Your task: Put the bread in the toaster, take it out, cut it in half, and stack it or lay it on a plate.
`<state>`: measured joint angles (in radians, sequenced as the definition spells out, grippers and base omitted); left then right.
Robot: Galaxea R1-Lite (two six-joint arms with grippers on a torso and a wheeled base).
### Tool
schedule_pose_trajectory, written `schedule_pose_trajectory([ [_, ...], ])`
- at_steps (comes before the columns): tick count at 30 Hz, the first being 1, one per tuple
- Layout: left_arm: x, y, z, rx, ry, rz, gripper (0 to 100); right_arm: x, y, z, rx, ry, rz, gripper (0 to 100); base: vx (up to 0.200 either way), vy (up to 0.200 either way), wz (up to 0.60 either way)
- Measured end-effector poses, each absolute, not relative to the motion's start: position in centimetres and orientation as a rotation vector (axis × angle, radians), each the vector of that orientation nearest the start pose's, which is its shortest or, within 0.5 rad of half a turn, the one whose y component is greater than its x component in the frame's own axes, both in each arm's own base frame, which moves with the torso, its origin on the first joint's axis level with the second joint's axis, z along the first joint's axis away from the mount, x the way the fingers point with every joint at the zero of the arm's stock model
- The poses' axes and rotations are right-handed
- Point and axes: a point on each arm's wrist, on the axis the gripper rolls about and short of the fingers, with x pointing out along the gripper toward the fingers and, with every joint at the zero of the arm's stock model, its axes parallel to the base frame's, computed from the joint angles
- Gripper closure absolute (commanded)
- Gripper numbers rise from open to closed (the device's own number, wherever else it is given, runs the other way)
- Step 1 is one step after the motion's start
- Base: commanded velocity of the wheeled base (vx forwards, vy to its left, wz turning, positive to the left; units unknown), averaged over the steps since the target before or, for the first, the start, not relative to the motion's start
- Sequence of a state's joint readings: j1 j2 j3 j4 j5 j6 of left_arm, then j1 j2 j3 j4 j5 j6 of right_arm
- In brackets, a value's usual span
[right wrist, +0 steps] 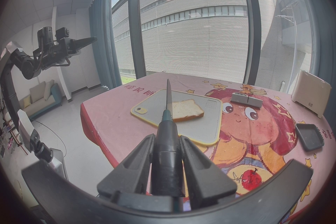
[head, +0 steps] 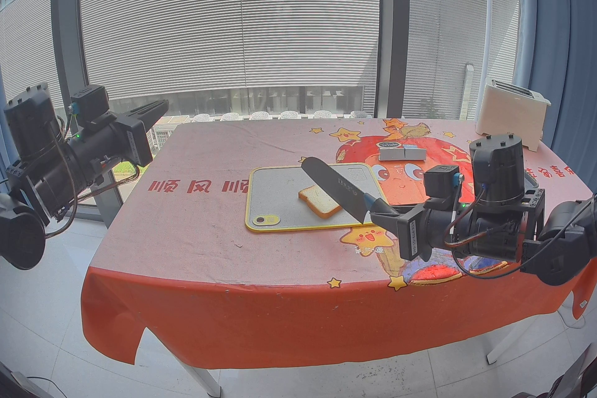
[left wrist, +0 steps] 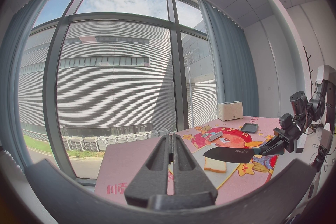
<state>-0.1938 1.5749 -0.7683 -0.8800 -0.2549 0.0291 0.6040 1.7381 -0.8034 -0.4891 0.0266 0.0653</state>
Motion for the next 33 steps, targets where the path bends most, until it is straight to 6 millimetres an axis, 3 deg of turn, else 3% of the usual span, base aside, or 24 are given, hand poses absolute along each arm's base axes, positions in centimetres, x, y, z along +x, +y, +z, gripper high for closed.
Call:
schedule_pose_trajectory([
  [8, 28.5, -6.6, 24.1, 0.031, -0.103, -0.463, 100, 25.9, 17.7, 16.4, -0.061, 0.424, 0.603, 100, 0.0, 0.0, 0.0],
  [23, 28.9, -7.6, 25.2, 0.029, -0.112, -0.49, 100, 27.2, 18.0, 16.7, -0.087, 0.396, 0.597, 100, 0.0, 0.0, 0.0],
  [28, 28.9, -8.8, 25.4, 0.027, -0.116, -0.529, 100, 28.2, 17.9, 16.9, -0.091, 0.382, 0.583, 100, 0.0, 0.0, 0.0],
  [33, 30.4, -9.9, 25.2, 0.025, -0.112, -0.549, 100, 29.1, 17.8, 16.6, -0.102, 0.384, 0.571, 100, 0.0, 0.0, 0.0],
])
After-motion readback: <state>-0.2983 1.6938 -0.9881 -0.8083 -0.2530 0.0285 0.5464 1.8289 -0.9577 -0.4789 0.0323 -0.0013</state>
